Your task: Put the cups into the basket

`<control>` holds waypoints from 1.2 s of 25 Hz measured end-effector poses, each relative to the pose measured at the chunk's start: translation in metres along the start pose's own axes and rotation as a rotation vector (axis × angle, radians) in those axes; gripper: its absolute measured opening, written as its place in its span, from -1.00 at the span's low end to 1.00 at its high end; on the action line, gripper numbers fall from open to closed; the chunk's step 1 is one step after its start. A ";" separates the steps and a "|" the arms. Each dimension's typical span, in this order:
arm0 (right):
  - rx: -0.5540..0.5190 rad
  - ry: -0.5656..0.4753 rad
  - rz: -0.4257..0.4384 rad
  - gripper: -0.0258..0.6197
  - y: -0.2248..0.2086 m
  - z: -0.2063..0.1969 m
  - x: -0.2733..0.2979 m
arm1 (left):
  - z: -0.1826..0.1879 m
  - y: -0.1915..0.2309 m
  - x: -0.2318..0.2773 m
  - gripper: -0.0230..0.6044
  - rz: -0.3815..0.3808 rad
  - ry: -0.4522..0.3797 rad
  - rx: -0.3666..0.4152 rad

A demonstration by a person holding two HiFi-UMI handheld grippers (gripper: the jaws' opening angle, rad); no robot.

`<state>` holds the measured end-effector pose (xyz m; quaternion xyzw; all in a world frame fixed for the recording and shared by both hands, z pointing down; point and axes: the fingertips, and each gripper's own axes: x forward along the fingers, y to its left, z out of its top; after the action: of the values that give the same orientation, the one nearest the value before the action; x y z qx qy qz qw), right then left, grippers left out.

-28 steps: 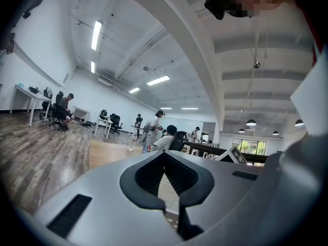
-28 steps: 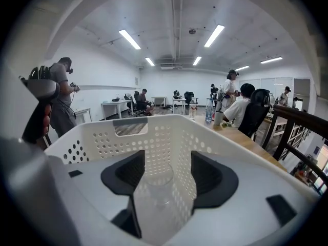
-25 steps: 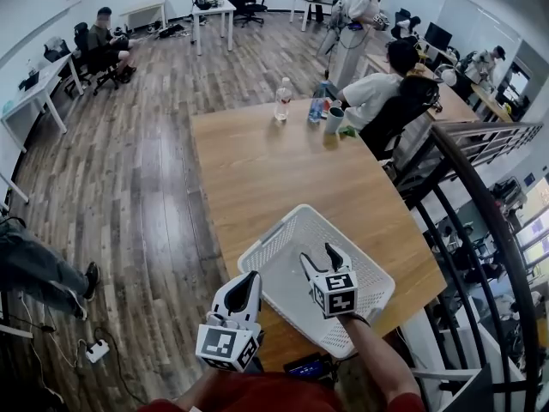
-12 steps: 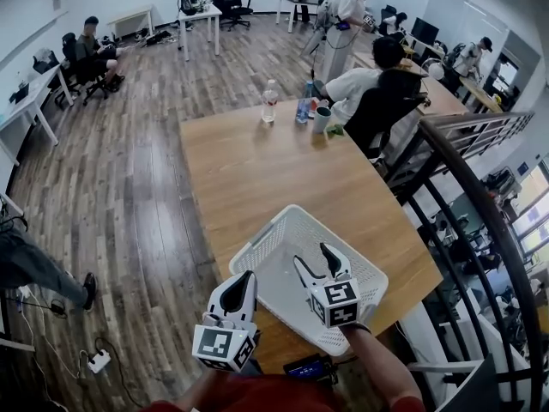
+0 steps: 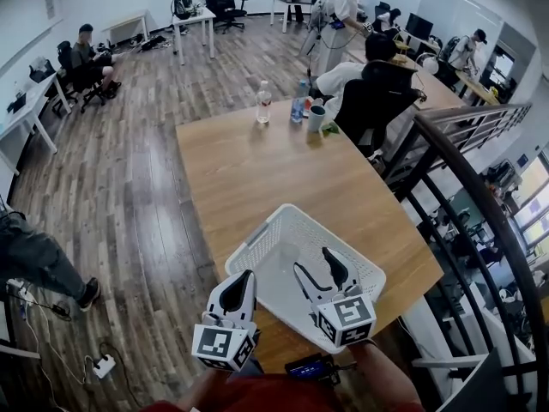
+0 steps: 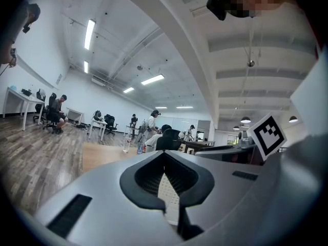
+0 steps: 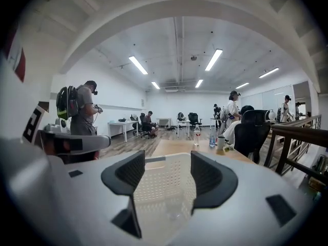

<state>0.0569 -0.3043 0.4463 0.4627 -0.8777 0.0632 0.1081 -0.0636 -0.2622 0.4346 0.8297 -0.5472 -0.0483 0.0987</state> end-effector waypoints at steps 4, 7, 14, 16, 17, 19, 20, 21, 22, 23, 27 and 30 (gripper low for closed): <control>0.015 -0.034 0.001 -0.10 0.003 0.008 -0.015 | 0.000 -0.005 0.002 -0.91 -0.014 0.005 0.010; 0.021 -0.051 -0.004 -0.10 0.006 0.012 -0.025 | 0.003 -0.009 0.004 -0.91 -0.023 0.008 0.012; 0.027 -0.089 -0.037 -0.10 0.008 0.014 -0.049 | 0.006 -0.022 0.008 -0.90 -0.049 0.006 0.027; 0.043 -0.102 -0.047 -0.10 0.008 0.014 -0.059 | 0.006 -0.025 0.009 -0.91 -0.055 0.008 0.032; 0.050 -0.108 -0.053 -0.10 0.009 0.014 -0.063 | 0.006 -0.026 0.009 -0.90 -0.057 0.010 0.034; 0.051 -0.123 -0.070 -0.10 0.011 0.014 -0.072 | 0.006 -0.029 0.008 -0.91 -0.065 0.014 0.037; 0.050 -0.130 -0.081 -0.10 0.012 0.013 -0.076 | 0.006 -0.030 0.008 -0.91 -0.070 0.014 0.040; 0.053 -0.135 -0.093 -0.10 0.013 0.012 -0.079 | 0.006 -0.032 0.008 -0.90 -0.075 0.015 0.042; 0.058 -0.139 -0.106 -0.10 0.012 0.010 -0.082 | 0.005 -0.033 0.008 -0.91 -0.078 0.015 0.043; 0.064 -0.143 -0.118 -0.10 0.011 0.008 -0.084 | 0.005 -0.034 0.009 -0.91 -0.081 0.015 0.044; 0.108 -0.161 -0.165 -0.10 0.006 0.000 -0.096 | 0.003 -0.040 0.012 -0.90 -0.089 0.013 0.062; 0.110 -0.156 -0.195 -0.10 0.003 -0.008 -0.102 | 0.002 -0.043 0.009 -0.90 -0.088 0.018 0.070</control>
<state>0.1113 -0.2198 0.4289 0.5543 -0.8296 0.0643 0.0194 -0.0217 -0.2547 0.4237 0.8563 -0.5108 -0.0262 0.0722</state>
